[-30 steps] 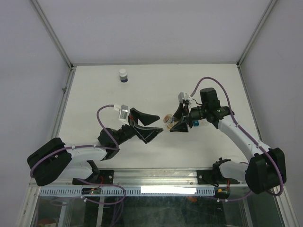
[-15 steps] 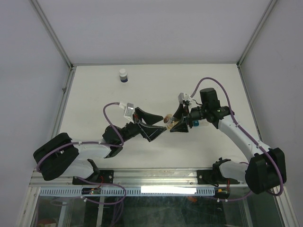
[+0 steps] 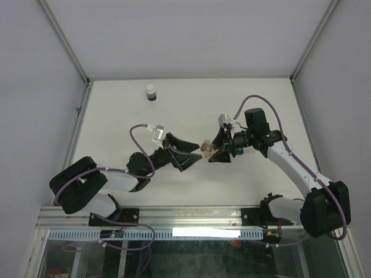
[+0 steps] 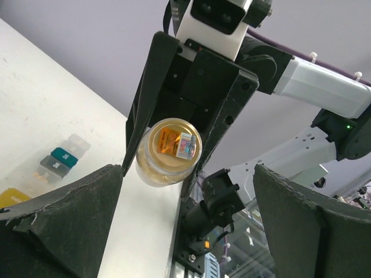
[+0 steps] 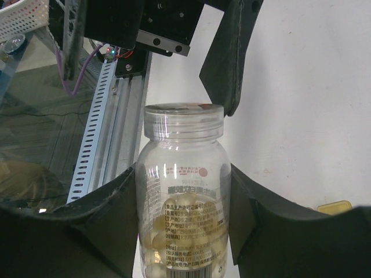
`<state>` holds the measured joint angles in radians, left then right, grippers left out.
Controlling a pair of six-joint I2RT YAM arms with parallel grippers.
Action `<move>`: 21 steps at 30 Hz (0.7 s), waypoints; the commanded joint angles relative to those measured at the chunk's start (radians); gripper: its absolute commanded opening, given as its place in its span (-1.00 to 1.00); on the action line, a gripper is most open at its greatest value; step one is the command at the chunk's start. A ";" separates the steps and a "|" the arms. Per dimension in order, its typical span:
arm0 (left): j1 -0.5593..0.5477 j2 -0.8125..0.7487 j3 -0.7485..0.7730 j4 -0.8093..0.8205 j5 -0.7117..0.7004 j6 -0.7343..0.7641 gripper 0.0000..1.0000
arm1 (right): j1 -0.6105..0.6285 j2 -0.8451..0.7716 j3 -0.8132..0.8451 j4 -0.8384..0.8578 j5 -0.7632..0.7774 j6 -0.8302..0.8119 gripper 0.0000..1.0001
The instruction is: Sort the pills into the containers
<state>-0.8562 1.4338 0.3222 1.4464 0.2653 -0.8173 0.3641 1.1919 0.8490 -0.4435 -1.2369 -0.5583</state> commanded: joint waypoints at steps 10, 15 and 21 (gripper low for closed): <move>0.001 -0.127 0.052 -0.084 0.007 0.024 0.97 | -0.003 -0.032 0.054 0.008 -0.018 -0.024 -1.00; 0.001 -0.125 0.074 -0.131 -0.035 -0.007 0.92 | -0.003 -0.029 0.053 0.008 -0.013 -0.024 -1.00; -0.053 -0.160 0.116 -0.293 -0.180 0.034 0.80 | -0.004 -0.025 0.054 0.012 -0.007 -0.016 -1.00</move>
<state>-0.8680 1.3201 0.3748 1.2549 0.2039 -0.8207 0.3641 1.1904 0.8490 -0.4500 -1.2346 -0.5674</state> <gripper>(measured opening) 0.926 0.548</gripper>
